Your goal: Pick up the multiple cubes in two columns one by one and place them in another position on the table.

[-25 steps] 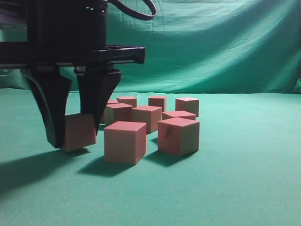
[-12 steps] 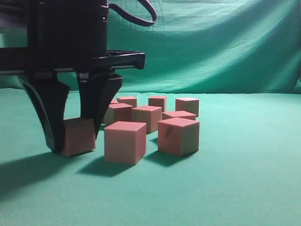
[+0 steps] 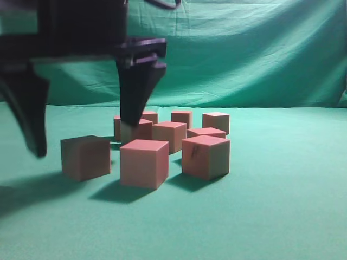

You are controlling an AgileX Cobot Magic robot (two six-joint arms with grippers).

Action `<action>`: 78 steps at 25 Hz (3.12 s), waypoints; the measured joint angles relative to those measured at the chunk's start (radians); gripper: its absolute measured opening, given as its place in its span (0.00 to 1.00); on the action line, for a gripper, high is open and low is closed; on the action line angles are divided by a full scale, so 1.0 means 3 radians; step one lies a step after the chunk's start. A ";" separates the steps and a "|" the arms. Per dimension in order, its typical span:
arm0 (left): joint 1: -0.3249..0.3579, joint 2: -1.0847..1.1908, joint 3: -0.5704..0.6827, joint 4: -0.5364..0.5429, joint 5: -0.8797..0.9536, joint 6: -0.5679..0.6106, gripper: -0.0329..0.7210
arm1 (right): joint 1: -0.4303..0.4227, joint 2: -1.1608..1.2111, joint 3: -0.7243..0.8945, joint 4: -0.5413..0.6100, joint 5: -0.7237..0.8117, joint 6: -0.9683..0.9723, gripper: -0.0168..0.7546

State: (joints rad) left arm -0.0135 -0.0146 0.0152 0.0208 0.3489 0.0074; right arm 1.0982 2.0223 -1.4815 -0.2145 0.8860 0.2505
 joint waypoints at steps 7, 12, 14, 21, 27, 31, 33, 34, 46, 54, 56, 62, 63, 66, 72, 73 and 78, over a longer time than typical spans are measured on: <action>0.0000 0.0000 0.0000 0.0000 0.0000 0.0000 0.04 | 0.0000 -0.0611 -0.0294 -0.0274 0.0162 -0.0007 0.48; 0.0000 0.0000 0.0000 0.0000 0.0000 0.0000 0.04 | 0.0000 -0.1033 -0.0513 -0.0301 0.0425 -0.0176 0.09; 0.0000 0.0000 0.0000 0.0000 0.0000 0.0000 0.04 | 0.0000 -0.1205 -0.0567 -0.0261 0.0514 -0.0190 0.02; 0.0000 0.0000 0.0000 0.0000 0.0000 0.0000 0.04 | 0.0000 -0.1807 -0.0574 0.0219 0.0593 -0.0180 0.02; 0.0000 0.0000 0.0000 0.0000 0.0000 0.0000 0.04 | 0.0000 -0.2267 -0.0574 0.0517 0.0697 -0.0108 0.02; 0.0000 0.0000 0.0000 0.0000 0.0000 0.0000 0.04 | 0.0000 -0.2477 -0.0581 0.0612 0.0802 -0.0236 0.02; 0.0000 0.0000 0.0000 0.0000 0.0000 0.0000 0.04 | 0.0000 -0.2598 -0.0581 0.0605 0.0944 -0.0310 0.02; 0.0000 0.0000 0.0000 0.0000 0.0000 0.0000 0.04 | 0.0000 -0.2653 -0.0581 0.0590 0.1033 -0.0335 0.02; 0.0000 0.0000 0.0000 0.0000 0.0000 0.0000 0.04 | -0.0379 -0.3624 0.0281 0.0318 0.0844 -0.0354 0.02; 0.0000 0.0000 0.0000 0.0000 0.0000 0.0000 0.04 | -0.1341 -0.4418 0.1440 0.0292 0.0004 -0.0354 0.02; 0.0000 0.0000 0.0000 0.0000 0.0000 0.0000 0.04 | -0.1636 -0.4657 0.1859 0.0292 -0.0342 -0.0372 0.02; 0.0000 0.0000 0.0000 0.0000 0.0000 0.0000 0.04 | -0.2417 -0.5368 0.3114 0.0292 -0.1298 -0.0442 0.02; 0.0000 0.0000 0.0000 0.0000 0.0000 0.0000 0.04 | -0.2525 -0.5461 0.3276 0.0292 -0.1453 -0.0442 0.02; 0.0000 0.0000 0.0000 0.0000 0.0000 0.0000 0.04 | -0.2787 -0.5756 0.3768 0.0287 -0.1941 -0.0448 0.02; 0.0000 0.0000 0.0000 0.0000 0.0000 0.0000 0.04 | -0.3085 -0.6234 0.4398 0.0287 -0.2270 -0.0448 0.02; 0.0000 0.0000 0.0000 0.0000 0.0000 0.0000 0.04 | -0.3126 -0.6294 0.4455 0.0287 -0.2270 -0.0448 0.02; 0.0000 0.0000 0.0000 0.0000 0.0000 0.0000 0.04 | -0.3332 -0.6645 0.4748 0.0402 -0.2276 -0.0448 0.02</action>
State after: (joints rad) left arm -0.0135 -0.0146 0.0152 0.0208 0.3489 0.0074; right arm 0.0986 0.0287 -0.0570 -0.0939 0.2031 0.1162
